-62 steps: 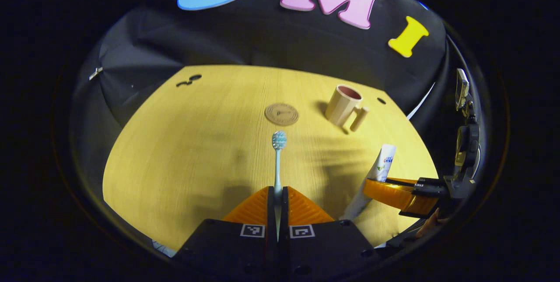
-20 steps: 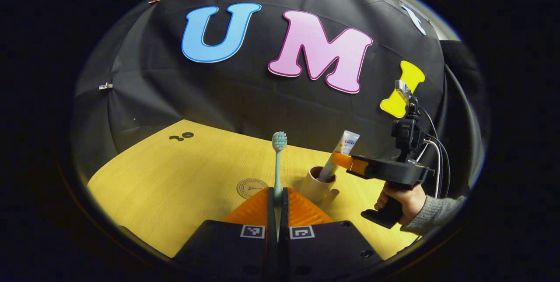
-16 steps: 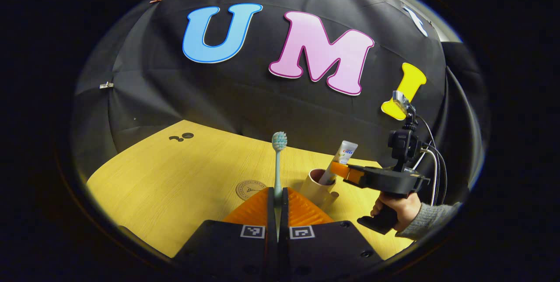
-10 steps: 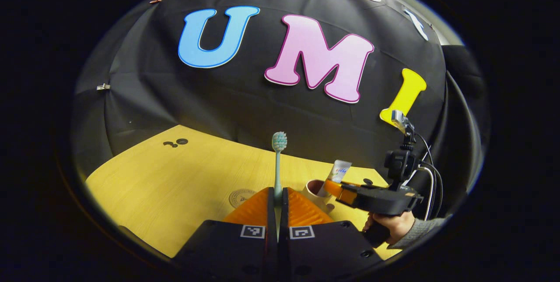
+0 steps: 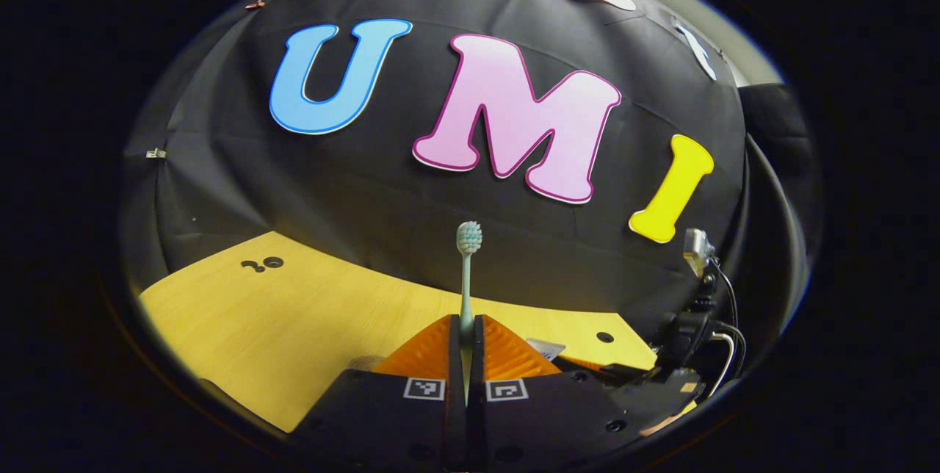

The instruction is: Put the toothbrush and toothpaste on the desktop into the cup, then pick up the cup and place it on the coaster on the desktop.

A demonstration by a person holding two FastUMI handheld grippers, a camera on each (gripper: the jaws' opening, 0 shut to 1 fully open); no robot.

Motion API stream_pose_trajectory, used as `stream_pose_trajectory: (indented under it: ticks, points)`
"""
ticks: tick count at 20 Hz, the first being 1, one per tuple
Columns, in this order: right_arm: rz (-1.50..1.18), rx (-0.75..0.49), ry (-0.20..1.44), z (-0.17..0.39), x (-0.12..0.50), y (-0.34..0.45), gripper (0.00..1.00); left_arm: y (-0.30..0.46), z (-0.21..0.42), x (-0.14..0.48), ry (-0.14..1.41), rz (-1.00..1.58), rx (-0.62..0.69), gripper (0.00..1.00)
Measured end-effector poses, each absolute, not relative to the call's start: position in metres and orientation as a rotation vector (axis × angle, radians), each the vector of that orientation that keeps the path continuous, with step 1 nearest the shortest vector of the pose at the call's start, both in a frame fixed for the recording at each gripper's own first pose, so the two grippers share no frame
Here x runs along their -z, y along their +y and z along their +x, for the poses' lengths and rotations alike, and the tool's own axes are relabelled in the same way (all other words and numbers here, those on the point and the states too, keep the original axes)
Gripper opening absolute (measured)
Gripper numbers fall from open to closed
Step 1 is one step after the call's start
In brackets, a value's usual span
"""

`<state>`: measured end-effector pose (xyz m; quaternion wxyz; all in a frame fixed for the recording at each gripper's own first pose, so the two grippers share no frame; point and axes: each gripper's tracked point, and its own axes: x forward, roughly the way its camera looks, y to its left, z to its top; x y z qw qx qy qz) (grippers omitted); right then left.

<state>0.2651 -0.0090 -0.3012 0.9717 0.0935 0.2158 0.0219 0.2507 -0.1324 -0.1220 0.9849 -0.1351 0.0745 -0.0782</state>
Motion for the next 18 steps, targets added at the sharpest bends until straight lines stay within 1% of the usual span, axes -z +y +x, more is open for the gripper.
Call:
stream_pose_trajectory:
  ticks: [7, 13, 18]
  points:
    - [0.237, -0.011, 0.425, 0.234, 0.297, -0.028, 0.59, -0.162, 0.296, 0.128, 0.117, -0.308, 0.200, 0.06]
    - [0.270, 0.034, 0.433, 0.224, 0.303, -0.052, 0.59, -0.171, 0.342, 0.153, 0.110, -0.342, 0.161, 0.06]
    - [0.260, 0.038, 0.446, 0.218, 0.312, -0.056, 0.59, -0.183, 0.357, 0.182, 0.153, -0.371, 0.154, 0.06]
